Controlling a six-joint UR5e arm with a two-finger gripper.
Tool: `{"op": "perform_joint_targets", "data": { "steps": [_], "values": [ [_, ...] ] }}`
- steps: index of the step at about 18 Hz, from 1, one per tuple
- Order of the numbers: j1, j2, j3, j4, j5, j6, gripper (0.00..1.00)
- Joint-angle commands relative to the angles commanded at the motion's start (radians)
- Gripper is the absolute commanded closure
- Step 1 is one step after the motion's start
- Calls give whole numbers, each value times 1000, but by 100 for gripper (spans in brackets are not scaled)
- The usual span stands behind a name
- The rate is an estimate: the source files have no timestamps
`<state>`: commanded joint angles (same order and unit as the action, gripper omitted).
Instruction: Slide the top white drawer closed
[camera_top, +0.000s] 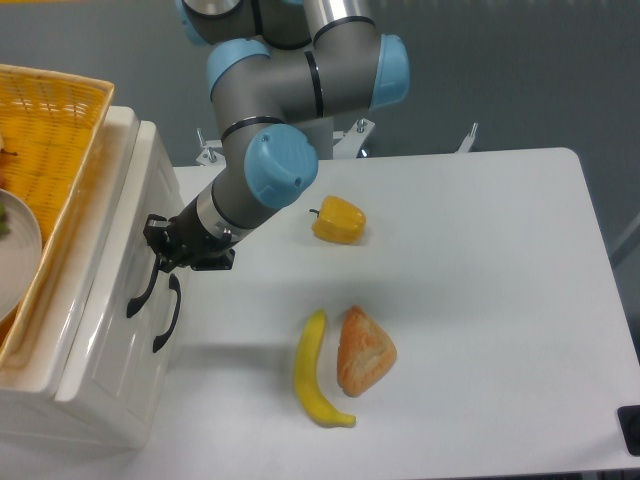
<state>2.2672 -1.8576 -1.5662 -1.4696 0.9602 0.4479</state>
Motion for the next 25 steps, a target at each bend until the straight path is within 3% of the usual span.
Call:
{"op": "perform_joint_targets", "data": {
  "steps": [8, 17, 22, 25],
  "values": [
    [95, 5, -2, -2, 75, 20, 92],
    [284, 31, 47, 3, 184, 113, 89],
    [373, 21, 69, 8, 187, 265, 82],
    [400, 12, 74, 5, 250, 365, 79]
  ]
}}
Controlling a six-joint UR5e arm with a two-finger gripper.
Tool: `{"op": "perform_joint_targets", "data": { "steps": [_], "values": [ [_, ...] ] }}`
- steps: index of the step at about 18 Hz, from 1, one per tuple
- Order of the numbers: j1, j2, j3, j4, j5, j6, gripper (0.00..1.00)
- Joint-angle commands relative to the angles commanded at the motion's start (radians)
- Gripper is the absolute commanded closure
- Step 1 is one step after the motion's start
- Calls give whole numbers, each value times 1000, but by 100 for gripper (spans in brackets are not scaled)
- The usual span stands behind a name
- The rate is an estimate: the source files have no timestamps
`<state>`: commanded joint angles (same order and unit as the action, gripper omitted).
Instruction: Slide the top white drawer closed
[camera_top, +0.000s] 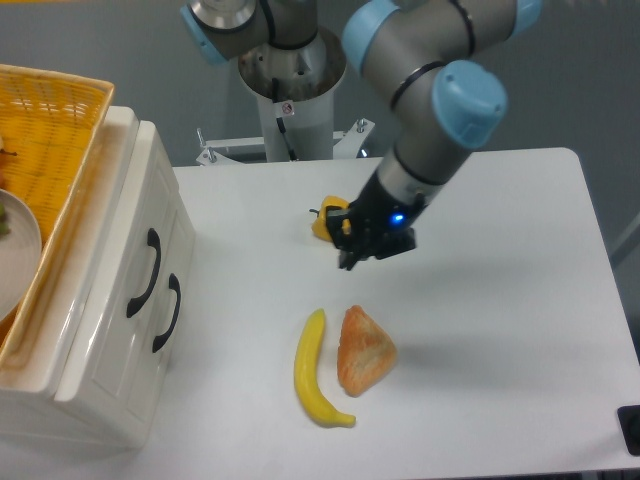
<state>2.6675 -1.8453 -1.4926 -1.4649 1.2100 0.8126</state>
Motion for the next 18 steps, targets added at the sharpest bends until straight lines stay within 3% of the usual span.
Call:
{"op": "perform_joint_targets", "data": {
  "steps": [3, 5, 9, 12, 14, 18],
  "values": [
    [12, -28, 15, 5, 34, 72, 77],
    [26, -46, 12, 44, 51, 108, 72],
    [38, -80, 12, 78, 103, 151, 58],
    [48, -100, 11, 90, 166, 178, 34],
    [54, -118, 5, 136, 201, 232, 1],
    [95, -123, 2, 163, 232, 258, 0]
  ]
}}
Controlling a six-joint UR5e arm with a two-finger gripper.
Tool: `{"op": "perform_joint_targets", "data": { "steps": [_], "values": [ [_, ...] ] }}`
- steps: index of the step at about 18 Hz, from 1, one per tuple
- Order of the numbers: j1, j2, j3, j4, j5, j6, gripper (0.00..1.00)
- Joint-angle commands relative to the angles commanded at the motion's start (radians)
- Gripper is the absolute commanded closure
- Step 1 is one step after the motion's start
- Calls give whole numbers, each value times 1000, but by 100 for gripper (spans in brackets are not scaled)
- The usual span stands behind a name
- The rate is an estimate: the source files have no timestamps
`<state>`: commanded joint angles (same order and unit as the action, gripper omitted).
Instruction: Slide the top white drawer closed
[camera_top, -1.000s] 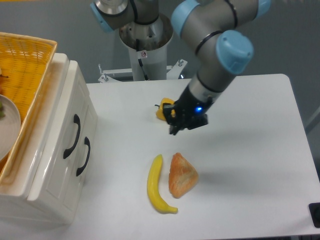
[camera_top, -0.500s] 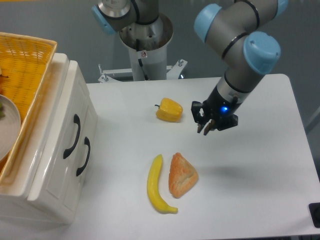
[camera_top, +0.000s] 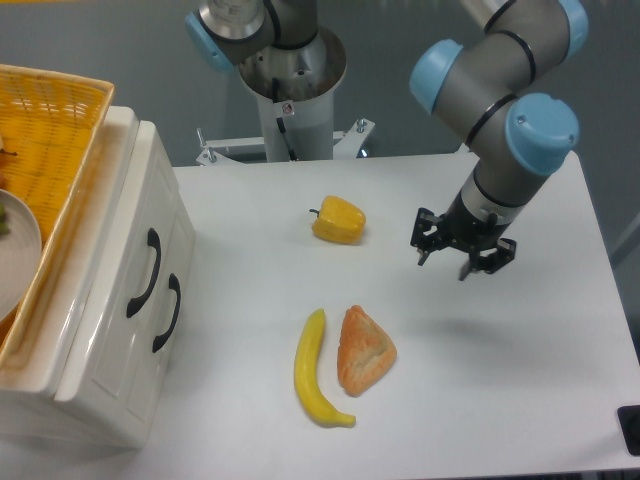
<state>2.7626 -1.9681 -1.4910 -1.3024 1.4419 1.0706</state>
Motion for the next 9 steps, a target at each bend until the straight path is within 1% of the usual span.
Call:
{"op": "perform_joint_targets", "data": {
  "steps": [1, 3, 4, 6, 7, 9],
  "values": [
    [5, -2, 0, 3, 5, 27, 0],
    [22, -23, 0, 40, 37, 98, 0],
    [28, -32, 0, 57, 64, 124, 0],
    [34, -55, 2, 69, 132, 178, 0],
    [35, -66, 3, 84, 147, 208, 0],
    [51, -78, 3, 115, 143, 245, 0]
  ]
}}
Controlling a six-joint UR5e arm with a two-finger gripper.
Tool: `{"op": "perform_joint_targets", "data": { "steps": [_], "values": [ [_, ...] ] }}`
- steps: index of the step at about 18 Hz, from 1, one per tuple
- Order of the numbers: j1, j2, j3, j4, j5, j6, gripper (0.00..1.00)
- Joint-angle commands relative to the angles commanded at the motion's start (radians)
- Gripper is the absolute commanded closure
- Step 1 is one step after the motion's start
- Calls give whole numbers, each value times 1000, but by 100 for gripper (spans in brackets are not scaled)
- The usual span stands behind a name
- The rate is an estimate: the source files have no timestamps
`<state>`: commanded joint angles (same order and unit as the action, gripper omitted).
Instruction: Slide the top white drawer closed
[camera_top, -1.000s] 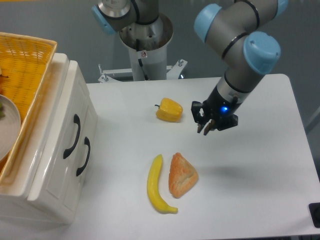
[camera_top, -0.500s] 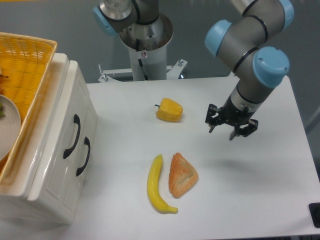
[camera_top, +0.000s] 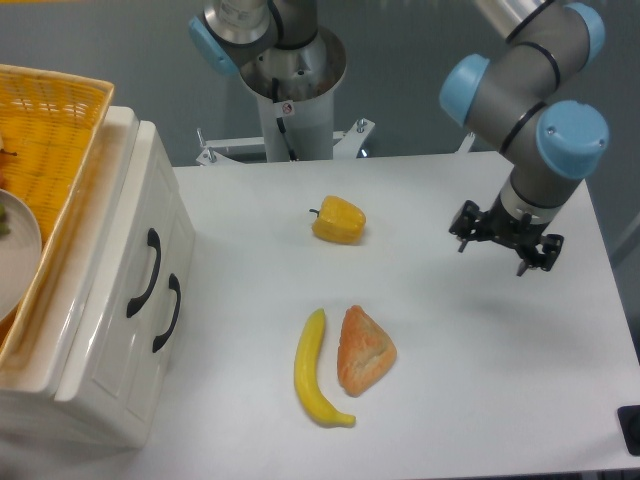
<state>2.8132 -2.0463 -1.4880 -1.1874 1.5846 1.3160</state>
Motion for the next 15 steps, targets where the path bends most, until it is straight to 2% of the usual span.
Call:
{"op": "perform_joint_targets", "data": {
  "steps": [3, 7, 15],
  "values": [
    [12, -11, 11, 2, 8, 14, 0],
    [15, -11, 12, 3, 3, 169, 0],
    [15, -23, 12, 29, -51, 181, 0]
  ]
}}
